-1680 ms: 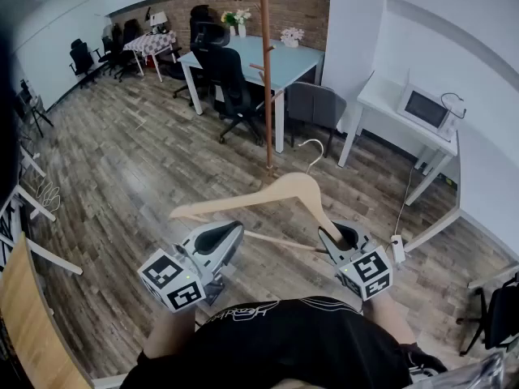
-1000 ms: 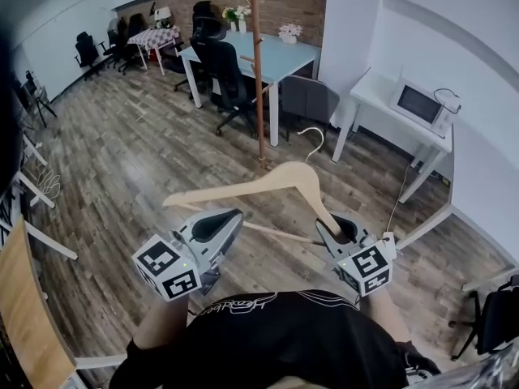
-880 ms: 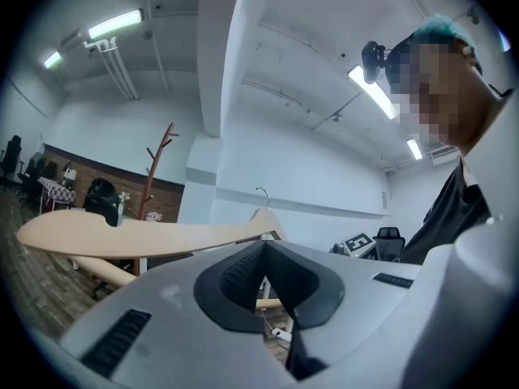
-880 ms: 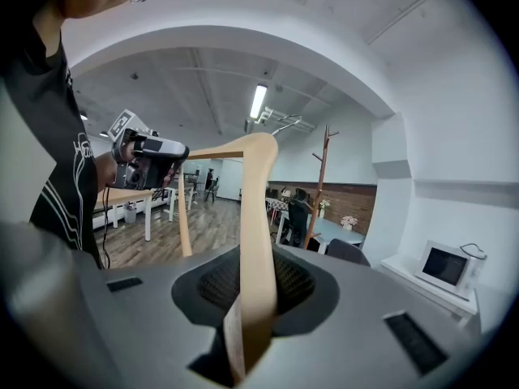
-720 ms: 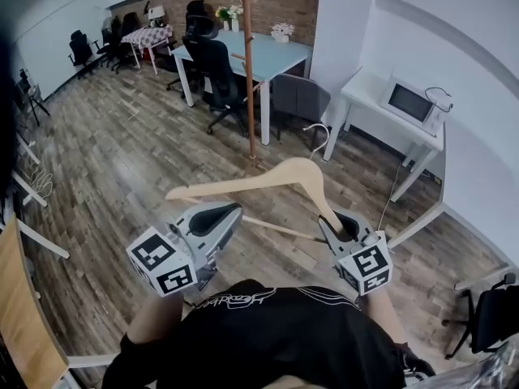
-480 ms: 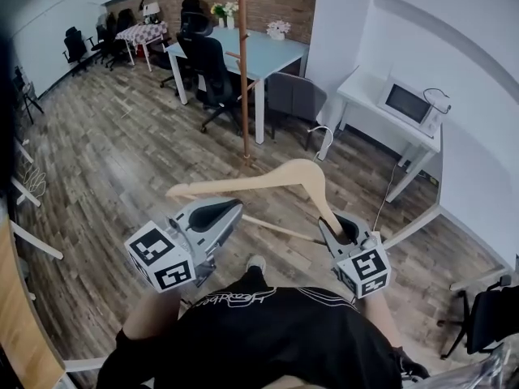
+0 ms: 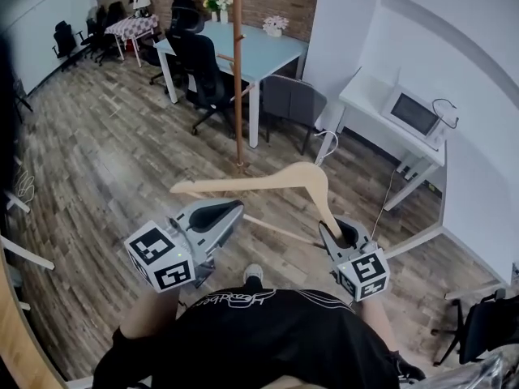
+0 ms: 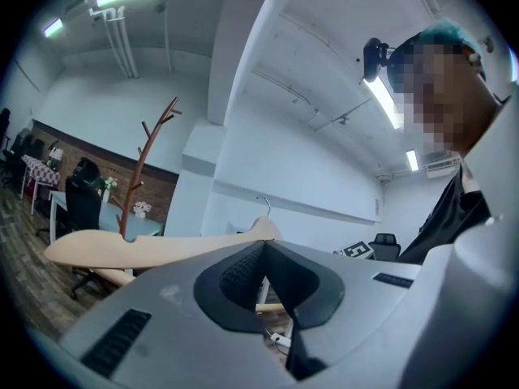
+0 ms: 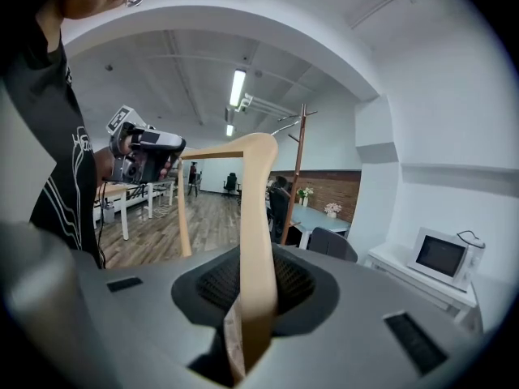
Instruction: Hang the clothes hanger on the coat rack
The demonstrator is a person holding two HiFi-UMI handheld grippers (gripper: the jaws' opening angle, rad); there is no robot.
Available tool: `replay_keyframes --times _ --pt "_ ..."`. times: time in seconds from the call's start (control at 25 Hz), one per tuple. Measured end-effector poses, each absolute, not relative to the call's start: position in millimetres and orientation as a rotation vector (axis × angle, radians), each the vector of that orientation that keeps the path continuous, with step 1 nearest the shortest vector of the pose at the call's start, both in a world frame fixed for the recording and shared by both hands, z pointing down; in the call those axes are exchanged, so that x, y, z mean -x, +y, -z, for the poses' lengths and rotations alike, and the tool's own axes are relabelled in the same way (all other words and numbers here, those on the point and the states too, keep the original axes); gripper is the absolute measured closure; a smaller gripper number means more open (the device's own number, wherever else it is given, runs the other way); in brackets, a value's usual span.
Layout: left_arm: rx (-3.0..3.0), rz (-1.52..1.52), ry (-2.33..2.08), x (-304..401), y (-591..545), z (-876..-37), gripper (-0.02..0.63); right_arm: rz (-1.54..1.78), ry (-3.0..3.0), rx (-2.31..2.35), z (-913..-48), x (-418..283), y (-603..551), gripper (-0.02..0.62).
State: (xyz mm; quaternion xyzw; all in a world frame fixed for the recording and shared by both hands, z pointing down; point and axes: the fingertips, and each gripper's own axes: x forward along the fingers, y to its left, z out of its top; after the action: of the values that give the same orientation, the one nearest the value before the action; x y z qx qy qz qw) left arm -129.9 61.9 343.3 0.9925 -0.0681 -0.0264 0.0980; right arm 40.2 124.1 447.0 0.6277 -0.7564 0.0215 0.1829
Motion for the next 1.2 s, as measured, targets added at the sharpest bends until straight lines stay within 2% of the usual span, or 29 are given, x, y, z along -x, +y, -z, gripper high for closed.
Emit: replay_keyframes --times 0.56,1.2 --pt "-2.849 0.168 -0.278 66.7 -177.6 -344.8 0.598 -0.043 -2.076 -1.738 -443.0 -121.0 -105.8 0.489" --pt "-2.787 0.129 -0.428 24.6 -276.1 -362.6 0.598 -0.024 -2.165 -1.600 -456.1 -166.5 -229.0 0.489"
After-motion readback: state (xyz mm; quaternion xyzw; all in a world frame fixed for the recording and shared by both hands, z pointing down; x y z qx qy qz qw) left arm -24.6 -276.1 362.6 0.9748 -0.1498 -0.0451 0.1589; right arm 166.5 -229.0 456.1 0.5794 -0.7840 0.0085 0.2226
